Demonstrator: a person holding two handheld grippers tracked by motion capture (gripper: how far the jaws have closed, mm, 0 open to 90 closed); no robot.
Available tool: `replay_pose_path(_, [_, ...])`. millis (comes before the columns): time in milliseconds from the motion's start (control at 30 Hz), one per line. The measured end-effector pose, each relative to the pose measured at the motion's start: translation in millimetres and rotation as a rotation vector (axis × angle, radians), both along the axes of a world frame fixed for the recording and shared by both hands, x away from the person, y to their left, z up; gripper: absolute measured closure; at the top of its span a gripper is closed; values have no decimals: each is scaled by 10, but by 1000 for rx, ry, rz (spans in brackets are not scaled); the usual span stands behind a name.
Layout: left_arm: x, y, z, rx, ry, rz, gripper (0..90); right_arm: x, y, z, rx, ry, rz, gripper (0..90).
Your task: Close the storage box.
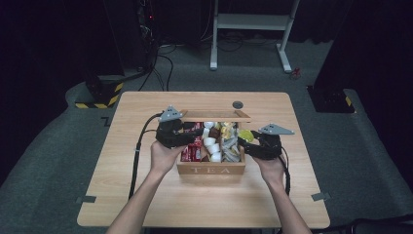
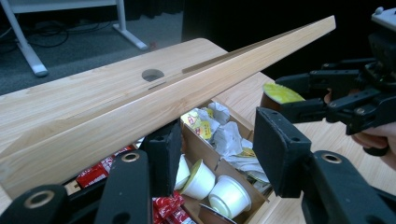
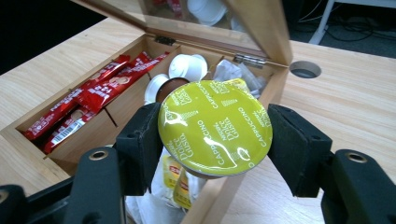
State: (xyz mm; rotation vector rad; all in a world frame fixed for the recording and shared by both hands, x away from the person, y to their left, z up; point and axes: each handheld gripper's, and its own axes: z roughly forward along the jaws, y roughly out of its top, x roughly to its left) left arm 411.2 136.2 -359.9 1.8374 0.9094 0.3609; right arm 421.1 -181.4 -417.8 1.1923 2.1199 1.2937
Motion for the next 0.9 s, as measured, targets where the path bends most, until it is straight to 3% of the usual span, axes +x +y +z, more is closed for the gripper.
replay_pose_path(500, [-26, 3, -21, 8, 9, -8, 522, 13, -208, -7, 0, 6, -45, 383])
replay_pose_path(733, [-4, 9, -2, 9, 3, -9, 525, 135, -335, -10, 15, 23, -72, 383])
replay_pose_path(900, [-22, 20, -13, -8, 20, -10, 519, 90, -429, -129, -34, 40, -91, 383])
